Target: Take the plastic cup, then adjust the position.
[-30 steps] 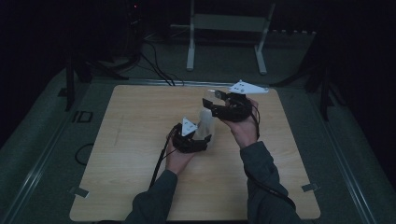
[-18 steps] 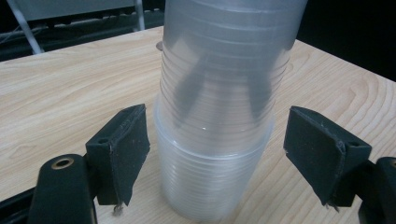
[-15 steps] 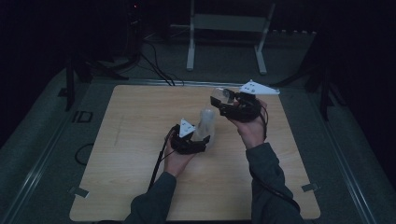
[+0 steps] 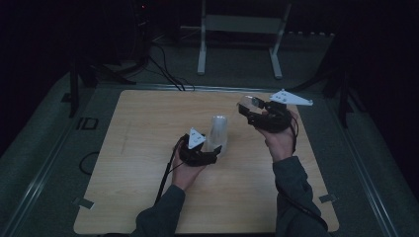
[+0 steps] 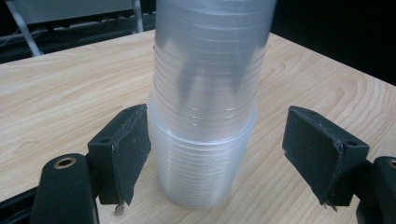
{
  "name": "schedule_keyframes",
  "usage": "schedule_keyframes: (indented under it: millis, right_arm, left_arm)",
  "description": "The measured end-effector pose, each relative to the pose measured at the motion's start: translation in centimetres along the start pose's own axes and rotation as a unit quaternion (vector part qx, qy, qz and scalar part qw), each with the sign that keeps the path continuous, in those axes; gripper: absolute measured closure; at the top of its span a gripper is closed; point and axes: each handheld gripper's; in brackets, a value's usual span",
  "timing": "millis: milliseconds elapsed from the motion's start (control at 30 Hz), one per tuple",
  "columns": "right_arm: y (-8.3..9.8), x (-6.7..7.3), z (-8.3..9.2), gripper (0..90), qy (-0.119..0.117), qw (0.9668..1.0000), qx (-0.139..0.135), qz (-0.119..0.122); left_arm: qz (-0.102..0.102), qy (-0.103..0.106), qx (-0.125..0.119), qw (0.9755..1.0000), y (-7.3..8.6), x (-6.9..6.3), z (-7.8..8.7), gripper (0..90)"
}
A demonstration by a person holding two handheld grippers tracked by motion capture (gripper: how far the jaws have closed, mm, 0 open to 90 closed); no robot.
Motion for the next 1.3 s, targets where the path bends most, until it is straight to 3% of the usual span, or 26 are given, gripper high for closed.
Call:
schedule_keyframes:
  millis: [700, 1300]
  right_arm:
    - [3.7, -1.4, 2.2, 39.4, 0.026, 0.9991, 0.027, -0.019]
    - [6.4, -1.1, 2.8, 39.3, 0.028, 0.9981, 0.049, -0.025]
  left_arm:
    - [-0.010, 0.017, -0.015, 0.9997, -0.2, -1.2, 1.0, 23.0]
    - [-0.035, 0.023, -0.024, 0.9988, -0.2, -2.1, 1.5, 25.6]
Point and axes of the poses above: each handheld gripper's, and its own axes: z roughly backward along the jaws, y roughly out of its underside, x roughly to its left, and after that the axes turned 13 degrees about z, right-handed
